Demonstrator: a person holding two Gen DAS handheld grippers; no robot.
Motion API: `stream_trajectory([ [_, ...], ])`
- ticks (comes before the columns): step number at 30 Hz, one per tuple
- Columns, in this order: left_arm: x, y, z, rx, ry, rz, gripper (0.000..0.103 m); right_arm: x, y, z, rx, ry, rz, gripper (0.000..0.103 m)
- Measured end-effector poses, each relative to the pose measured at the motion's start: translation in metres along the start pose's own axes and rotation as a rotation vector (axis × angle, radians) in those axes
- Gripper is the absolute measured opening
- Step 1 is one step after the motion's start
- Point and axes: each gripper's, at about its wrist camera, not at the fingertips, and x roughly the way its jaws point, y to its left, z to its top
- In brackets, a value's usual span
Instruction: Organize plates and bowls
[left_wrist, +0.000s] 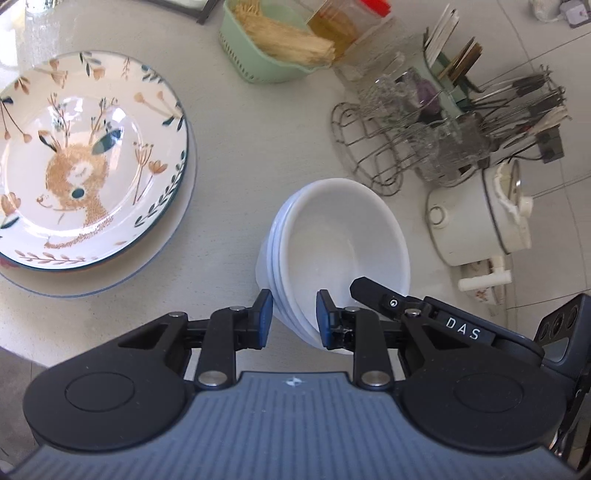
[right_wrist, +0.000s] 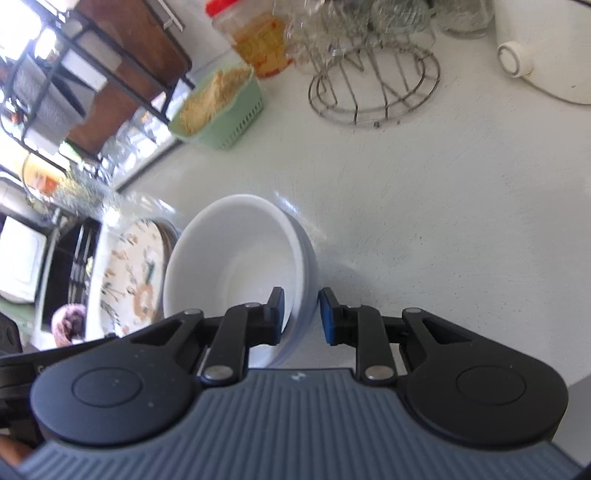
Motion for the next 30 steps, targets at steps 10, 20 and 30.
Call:
stream_trajectory([
  [10, -0.029, -0.021, 0.014, 0.055, 0.0, -0.038, 0.03, -0.043, 0.02, 0.009, 0.023, -0.106, 0.002, 0.024],
  [20, -0.055, -0.009, 0.036, 0.072, -0.022, -0.071, 0.03, -0.053, 0.042, 0.009, 0.03, -0.156, 0.01, 0.024],
  [30, -0.086, 0.022, 0.064, 0.039, -0.097, -0.049, 0.03, -0.038, 0.086, 0.016, -0.021, -0.151, 0.048, 0.024],
])
